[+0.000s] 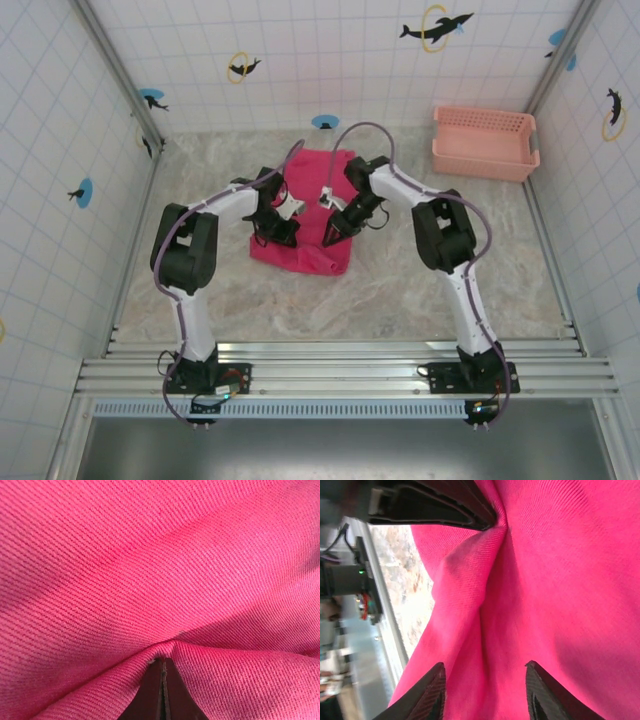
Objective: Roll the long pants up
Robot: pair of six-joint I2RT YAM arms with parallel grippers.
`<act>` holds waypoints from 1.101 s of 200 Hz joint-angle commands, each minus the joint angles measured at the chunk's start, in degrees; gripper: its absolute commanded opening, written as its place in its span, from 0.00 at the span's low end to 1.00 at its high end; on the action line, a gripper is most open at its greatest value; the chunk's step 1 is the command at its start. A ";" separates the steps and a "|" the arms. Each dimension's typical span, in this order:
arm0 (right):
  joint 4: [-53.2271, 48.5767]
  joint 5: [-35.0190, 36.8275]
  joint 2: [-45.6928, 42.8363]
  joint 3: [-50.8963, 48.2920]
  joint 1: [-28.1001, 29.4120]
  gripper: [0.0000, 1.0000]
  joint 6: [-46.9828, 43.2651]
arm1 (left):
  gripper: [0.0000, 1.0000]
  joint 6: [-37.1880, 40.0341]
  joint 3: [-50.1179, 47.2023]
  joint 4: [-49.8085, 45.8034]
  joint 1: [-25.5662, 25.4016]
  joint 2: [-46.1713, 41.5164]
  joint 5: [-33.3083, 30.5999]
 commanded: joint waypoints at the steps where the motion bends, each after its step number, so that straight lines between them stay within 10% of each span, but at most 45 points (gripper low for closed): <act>1: -1.68 12.04 -13.13 -2.93 2.07 0.49 -4.70 | 0.00 0.06 -2.36 -3.95 0.42 1.88 -2.56; 87: 22.88 51.12 -30.13 -34.58 29.18 0.56 -10.16 | 0.00 1.07 -1.18 -4.94 0.42 2.01 -1.78; 220: 28.91 39.10 -14.39 -23.71 17.49 0.29 -1.01 | 0.00 2.17 -1.08 -7.43 0.42 0.19 -2.84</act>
